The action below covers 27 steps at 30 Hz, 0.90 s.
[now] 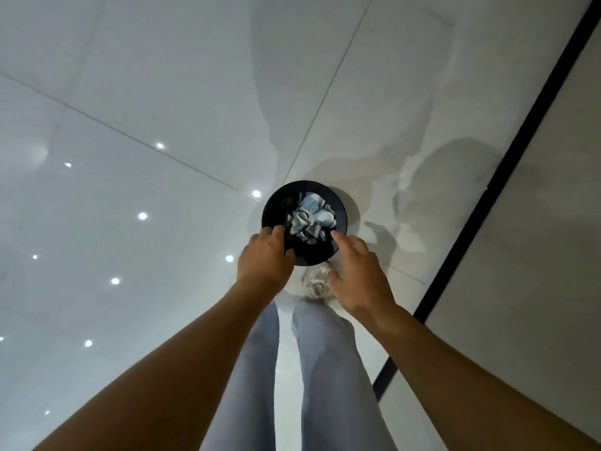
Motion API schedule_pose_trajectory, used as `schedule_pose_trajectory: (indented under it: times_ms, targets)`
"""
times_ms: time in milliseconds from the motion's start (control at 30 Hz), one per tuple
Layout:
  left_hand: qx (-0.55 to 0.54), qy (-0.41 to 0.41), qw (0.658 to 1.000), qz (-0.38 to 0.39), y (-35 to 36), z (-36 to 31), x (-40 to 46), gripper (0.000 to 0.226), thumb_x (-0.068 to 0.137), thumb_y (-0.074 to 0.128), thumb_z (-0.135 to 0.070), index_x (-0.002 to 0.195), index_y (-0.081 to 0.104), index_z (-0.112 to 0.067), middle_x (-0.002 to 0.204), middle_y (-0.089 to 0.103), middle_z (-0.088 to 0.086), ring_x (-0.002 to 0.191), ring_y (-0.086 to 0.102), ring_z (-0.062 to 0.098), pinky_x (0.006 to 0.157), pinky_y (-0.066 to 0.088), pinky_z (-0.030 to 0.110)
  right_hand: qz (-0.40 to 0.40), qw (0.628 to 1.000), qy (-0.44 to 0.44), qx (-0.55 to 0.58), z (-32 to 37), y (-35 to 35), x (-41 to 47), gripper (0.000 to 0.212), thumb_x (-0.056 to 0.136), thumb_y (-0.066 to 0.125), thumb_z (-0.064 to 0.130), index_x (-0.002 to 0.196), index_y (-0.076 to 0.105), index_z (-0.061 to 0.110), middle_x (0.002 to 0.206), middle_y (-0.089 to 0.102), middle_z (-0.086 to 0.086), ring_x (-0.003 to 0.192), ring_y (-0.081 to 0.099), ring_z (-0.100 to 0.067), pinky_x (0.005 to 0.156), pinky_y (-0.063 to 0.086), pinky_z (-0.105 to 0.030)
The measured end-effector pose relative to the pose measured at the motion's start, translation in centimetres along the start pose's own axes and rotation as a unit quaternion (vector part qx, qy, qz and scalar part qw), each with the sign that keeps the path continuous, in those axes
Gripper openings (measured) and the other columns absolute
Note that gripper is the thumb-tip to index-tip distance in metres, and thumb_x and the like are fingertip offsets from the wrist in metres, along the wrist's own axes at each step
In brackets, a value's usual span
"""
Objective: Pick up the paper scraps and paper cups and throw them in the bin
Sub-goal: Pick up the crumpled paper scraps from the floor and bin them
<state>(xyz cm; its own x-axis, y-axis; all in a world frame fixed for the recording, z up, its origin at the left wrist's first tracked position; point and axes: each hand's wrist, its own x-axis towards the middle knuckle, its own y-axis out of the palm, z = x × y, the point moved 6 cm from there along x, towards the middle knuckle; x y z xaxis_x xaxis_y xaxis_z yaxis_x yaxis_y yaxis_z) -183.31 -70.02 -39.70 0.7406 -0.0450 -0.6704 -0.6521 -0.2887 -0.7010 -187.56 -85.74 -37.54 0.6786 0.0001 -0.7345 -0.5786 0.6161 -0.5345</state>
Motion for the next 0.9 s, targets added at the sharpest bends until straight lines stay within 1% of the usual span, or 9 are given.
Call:
schedule_pose_trajectory:
  times_ms: [67,133,233,367,467,567,700,900]
  targets:
    - [-0.01,0.026,0.999,-0.028,-2.2,0.1,-2.7,0.038,0.093,0.048,-0.033,0.128,0.048,-0.018,0.122,0.058,0.006,0.107,0.054,0.025,0.083,0.048,0.033,0.0,0.999,-0.028,-0.039,2.2,-1.0,-1.5,0.064,0.095,0.053,0.02,0.152,0.022,0.026,0.155,0.025,0.0,0.135,0.034,-0.025,0.108,0.039,-0.037]
    - [-0.02,0.036,0.998,-0.041,-4.3,0.4,-5.8,0.04,0.094,0.047,-0.033,0.132,0.047,-0.019,0.128,0.056,0.004,0.112,0.053,0.024,0.088,0.045,0.032,0.003,0.995,-0.062,-0.078,4.7,-2.1,-3.4,0.064,0.095,0.053,0.019,0.151,0.024,0.028,0.154,0.027,0.002,0.13,0.037,-0.025,0.104,0.042,-0.037]
    - [-0.024,0.013,0.999,-0.041,-6.8,1.4,-10.6,0.044,0.095,0.046,-0.033,0.136,0.043,-0.017,0.133,0.052,0.004,0.118,0.05,0.024,0.096,0.045,0.033,0.013,0.984,-0.121,-0.133,9.1,-3.3,-6.8,0.062,0.094,0.051,0.019,0.15,0.026,0.03,0.153,0.03,0.004,0.131,0.035,-0.023,0.101,0.043,-0.036]
    - [-0.027,-0.016,0.998,-0.063,-9.5,3.1,-16.7,0.043,0.096,0.042,-0.036,0.134,0.044,-0.017,0.132,0.052,0.002,0.119,0.049,0.022,0.1,0.042,0.031,0.029,0.962,-0.184,-0.202,14.4,-3.7,-11.3,0.057,0.095,0.05,0.021,0.148,0.029,0.027,0.149,0.035,0.003,0.131,0.036,-0.023,0.104,0.041,-0.037]
    - [-0.042,-0.041,0.995,-0.075,-11.0,4.9,-21.4,0.041,0.096,0.041,-0.036,0.131,0.046,-0.015,0.128,0.054,0.003,0.115,0.051,0.022,0.098,0.04,0.03,0.04,0.944,-0.216,-0.247,18.0,-2.9,-15.0,0.055,0.095,0.049,0.022,0.147,0.031,0.025,0.146,0.037,0.001,0.131,0.036,-0.023,0.104,0.041,-0.039]
    - [-0.063,-0.077,0.991,-0.086,-11.7,7.5,-26.5,0.039,0.097,0.039,-0.034,0.129,0.047,-0.014,0.125,0.056,0.005,0.112,0.052,0.023,0.096,0.04,0.031,0.059,0.923,-0.24,-0.295,21.1,-0.9,-18.7,0.053,0.095,0.048,0.023,0.146,0.031,0.026,0.146,0.037,0.001,0.13,0.037,-0.025,0.102,0.042,-0.039]
    - [-0.085,-0.126,0.981,-0.119,-11.6,12.4,-33.5,0.038,0.097,0.037,-0.034,0.126,0.049,-0.013,0.121,0.058,0.005,0.108,0.053,0.023,0.095,0.038,0.031,0.081,0.878,-0.289,-0.372,25.1,3.6,-23.6,0.054,0.096,0.046,0.026,0.147,0.029,0.027,0.147,0.037,0.0,0.128,0.037,-0.026,0.101,0.041,-0.041]
    - [-0.143,-0.217,0.953,-0.158,-8.1,22.2,-45.3,0.042,0.099,0.033,-0.038,0.129,0.048,-0.013,0.12,0.058,0.007,0.108,0.054,0.025,0.093,0.039,0.033,0.106,0.806,-0.373,-0.448,30.3,14.5,-32.8,0.054,0.096,0.044,0.024,0.148,0.028,0.025,0.148,0.036,-0.001,0.127,0.039,-0.026,0.1,0.041,-0.038]
